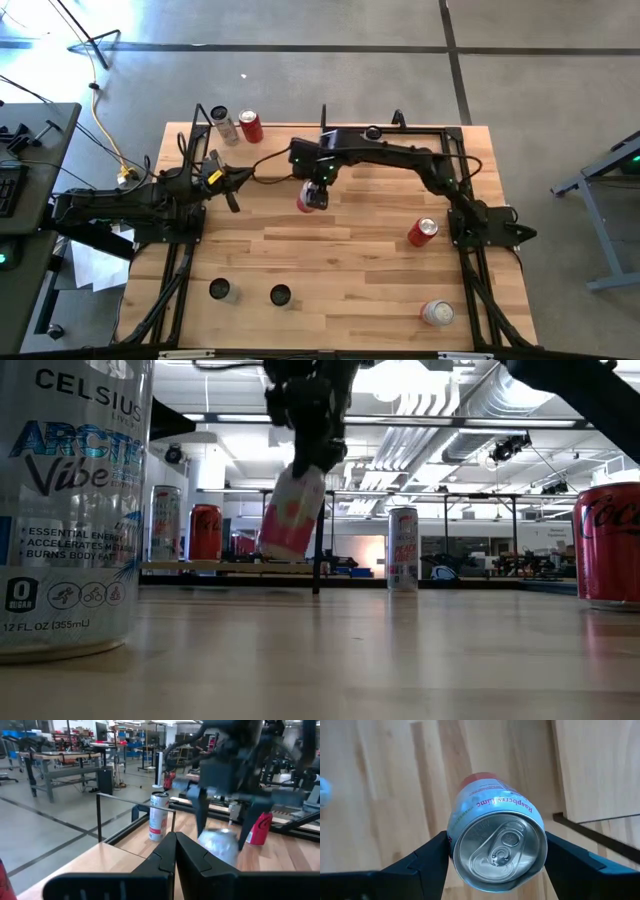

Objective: Place canned beverage on shelf
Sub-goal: Put the top pink-white soda can on the shelf

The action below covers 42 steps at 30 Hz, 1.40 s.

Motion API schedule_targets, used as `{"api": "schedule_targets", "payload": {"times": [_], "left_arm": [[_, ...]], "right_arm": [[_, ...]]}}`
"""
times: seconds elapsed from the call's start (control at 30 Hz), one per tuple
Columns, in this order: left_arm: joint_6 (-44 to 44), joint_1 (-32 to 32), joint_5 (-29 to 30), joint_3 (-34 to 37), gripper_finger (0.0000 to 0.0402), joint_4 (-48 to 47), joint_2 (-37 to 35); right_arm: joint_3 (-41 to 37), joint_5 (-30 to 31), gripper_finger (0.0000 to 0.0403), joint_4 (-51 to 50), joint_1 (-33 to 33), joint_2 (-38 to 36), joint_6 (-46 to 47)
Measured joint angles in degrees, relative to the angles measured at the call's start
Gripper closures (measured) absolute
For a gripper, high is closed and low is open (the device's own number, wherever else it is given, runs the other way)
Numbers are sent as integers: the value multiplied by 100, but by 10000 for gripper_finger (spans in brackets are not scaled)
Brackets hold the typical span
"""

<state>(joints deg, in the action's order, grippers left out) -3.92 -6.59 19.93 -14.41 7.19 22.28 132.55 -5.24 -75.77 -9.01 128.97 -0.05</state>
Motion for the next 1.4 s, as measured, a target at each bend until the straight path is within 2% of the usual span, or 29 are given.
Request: {"api": "schedule_targets", "payload": {"times": [0.17, 0.57, 0.83, 0.97, 1.2, 1.4], "left_arm": [[2, 0, -18, 0, 402, -10, 0], [4, 0, -23, 0, 402, -14, 4], [4, -2, -27, 0, 402, -16, 4], [5, -2, -29, 1, 402, -15, 4], [11, -2, -129, 2, 401, -64, 4], [11, -2, -324, 2, 401, -54, 7]], "right_arm": [[0, 94, 139, 204, 17, 368, -42], [26, 168, 139, 647, 26, 550, -179], [26, 446, 67, 851, 136, 543, -407], [26, 503, 54, 949, 169, 539, -499], [191, 533, 54, 892, 238, 539, -777], [239, 1174, 93, 875, 421, 267, -797]]}}
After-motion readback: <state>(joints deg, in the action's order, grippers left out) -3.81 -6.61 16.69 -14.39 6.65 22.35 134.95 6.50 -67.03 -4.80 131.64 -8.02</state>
